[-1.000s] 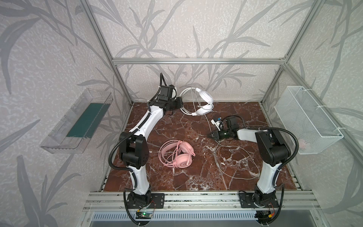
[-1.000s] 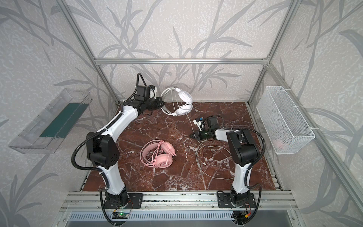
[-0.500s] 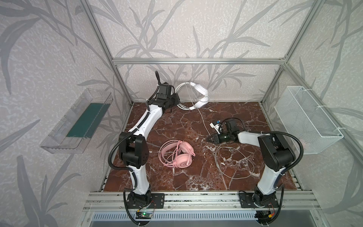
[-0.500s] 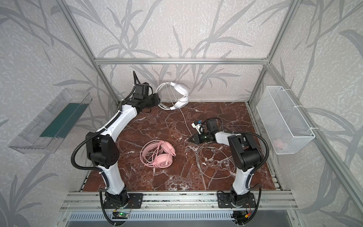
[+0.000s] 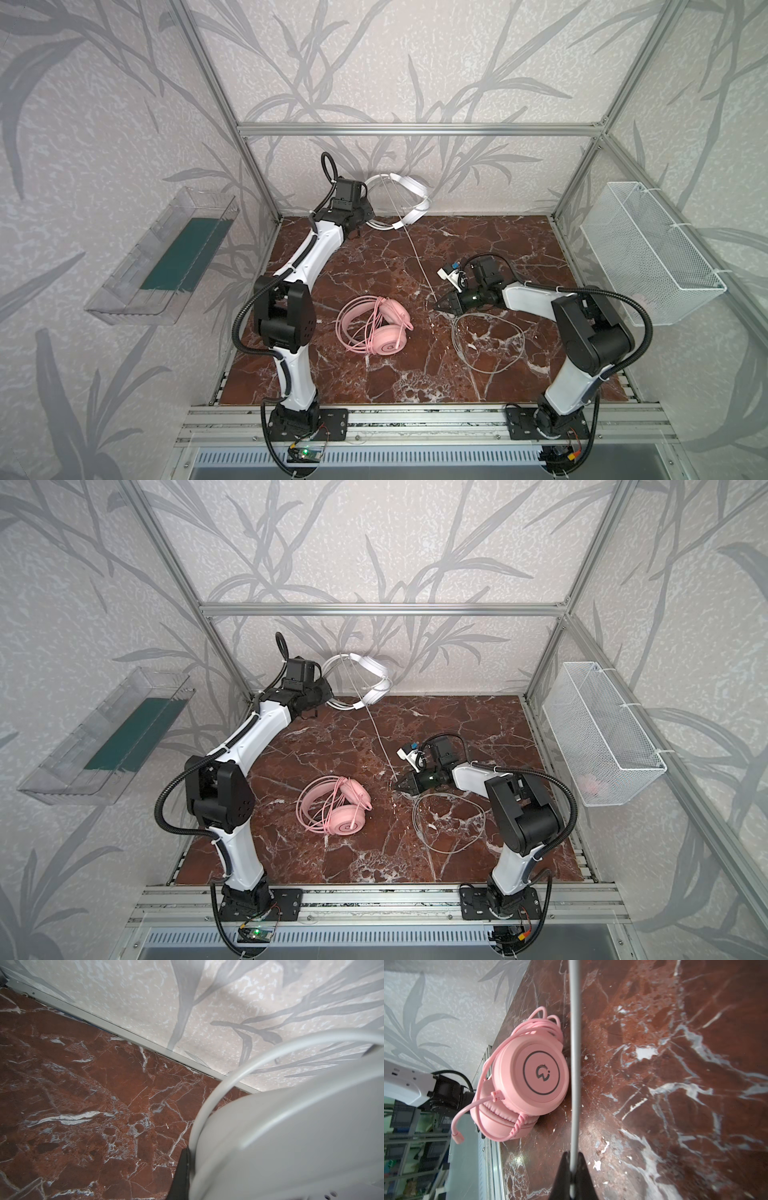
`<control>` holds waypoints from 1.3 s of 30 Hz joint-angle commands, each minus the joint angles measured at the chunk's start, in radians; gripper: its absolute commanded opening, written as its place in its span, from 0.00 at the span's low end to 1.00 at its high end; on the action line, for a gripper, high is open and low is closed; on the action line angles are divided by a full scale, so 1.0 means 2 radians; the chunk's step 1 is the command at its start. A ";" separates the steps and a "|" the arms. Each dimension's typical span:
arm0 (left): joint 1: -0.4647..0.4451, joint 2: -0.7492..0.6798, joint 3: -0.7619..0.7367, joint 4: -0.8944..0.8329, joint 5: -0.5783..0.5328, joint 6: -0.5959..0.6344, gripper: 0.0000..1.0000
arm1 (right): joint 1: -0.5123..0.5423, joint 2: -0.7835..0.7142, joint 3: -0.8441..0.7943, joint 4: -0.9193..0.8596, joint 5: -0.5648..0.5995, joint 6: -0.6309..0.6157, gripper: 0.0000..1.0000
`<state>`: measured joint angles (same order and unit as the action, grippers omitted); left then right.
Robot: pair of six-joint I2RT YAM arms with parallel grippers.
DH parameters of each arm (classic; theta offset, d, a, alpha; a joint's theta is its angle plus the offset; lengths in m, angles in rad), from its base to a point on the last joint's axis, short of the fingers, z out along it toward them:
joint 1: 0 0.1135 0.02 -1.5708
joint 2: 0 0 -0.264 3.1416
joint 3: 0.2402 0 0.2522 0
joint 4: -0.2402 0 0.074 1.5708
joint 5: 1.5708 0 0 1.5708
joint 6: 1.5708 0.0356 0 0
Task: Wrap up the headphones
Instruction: 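Grasp the white cable and lift it up toward the held white headset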
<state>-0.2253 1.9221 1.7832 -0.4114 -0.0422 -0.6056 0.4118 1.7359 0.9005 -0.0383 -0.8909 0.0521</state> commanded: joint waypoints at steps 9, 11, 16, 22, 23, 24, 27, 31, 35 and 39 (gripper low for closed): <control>-0.014 0.006 -0.007 0.015 -0.083 0.034 0.00 | 0.045 -0.070 0.063 -0.158 -0.021 -0.110 0.00; -0.021 0.012 0.004 -0.002 -0.090 0.055 0.00 | 0.047 -0.075 0.087 -0.190 -0.020 -0.130 0.00; -0.042 0.018 0.018 -0.028 -0.110 0.118 0.00 | 0.047 -0.078 0.156 -0.270 -0.006 -0.190 0.00; -0.066 0.032 0.040 -0.064 -0.132 0.189 0.00 | 0.046 -0.060 0.247 -0.352 0.035 -0.273 0.00; -0.068 0.032 0.040 -0.066 -0.130 0.196 0.00 | 0.044 -0.056 0.264 -0.365 0.045 -0.286 0.00; -0.069 0.033 0.042 -0.070 -0.126 0.202 0.00 | 0.042 -0.052 0.278 -0.377 0.054 -0.296 0.00; -0.071 0.033 0.041 -0.076 -0.107 0.216 0.00 | 0.034 -0.042 0.314 -0.396 0.079 -0.320 0.00; -0.077 0.036 0.040 -0.084 -0.085 0.247 0.00 | 0.020 -0.035 0.348 -0.393 0.106 -0.338 0.00; -0.079 0.037 0.035 -0.095 -0.040 0.275 0.00 | 0.008 -0.023 0.380 -0.393 0.131 -0.354 0.00; -0.080 0.030 0.019 -0.090 0.011 0.291 0.00 | -0.009 -0.011 0.407 -0.386 0.139 -0.359 0.00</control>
<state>-0.3782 1.9991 1.8175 -0.6102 -0.1352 -0.0669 0.4141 1.6958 1.6661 -0.7975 -0.6441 -0.6346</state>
